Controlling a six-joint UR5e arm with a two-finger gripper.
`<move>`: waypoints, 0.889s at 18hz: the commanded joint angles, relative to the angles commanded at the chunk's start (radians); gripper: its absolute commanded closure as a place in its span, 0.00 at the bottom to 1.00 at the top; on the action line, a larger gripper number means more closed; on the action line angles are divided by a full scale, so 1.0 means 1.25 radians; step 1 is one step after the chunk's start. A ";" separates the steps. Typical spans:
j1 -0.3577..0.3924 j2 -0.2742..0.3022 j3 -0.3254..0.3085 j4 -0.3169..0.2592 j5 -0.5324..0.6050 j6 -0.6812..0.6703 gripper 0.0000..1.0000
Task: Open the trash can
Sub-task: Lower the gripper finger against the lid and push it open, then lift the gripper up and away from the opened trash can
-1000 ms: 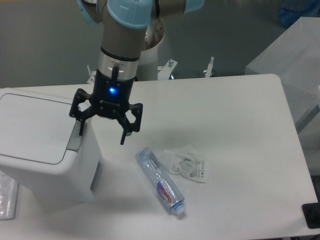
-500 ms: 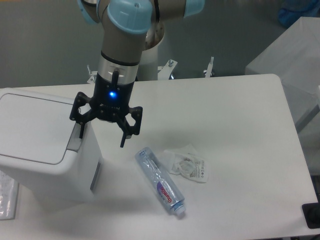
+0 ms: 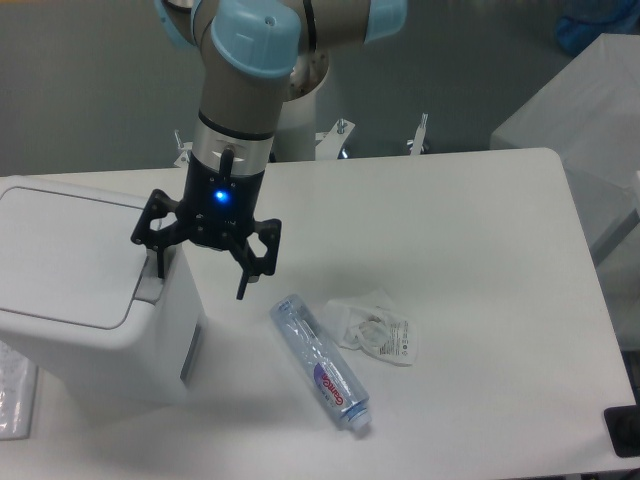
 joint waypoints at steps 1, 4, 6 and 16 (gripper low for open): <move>0.000 -0.002 0.000 0.000 0.000 0.000 0.00; 0.000 -0.004 0.000 0.000 0.000 0.000 0.00; 0.000 -0.004 0.001 0.000 0.000 -0.001 0.00; 0.013 -0.015 0.085 -0.001 -0.001 -0.012 0.00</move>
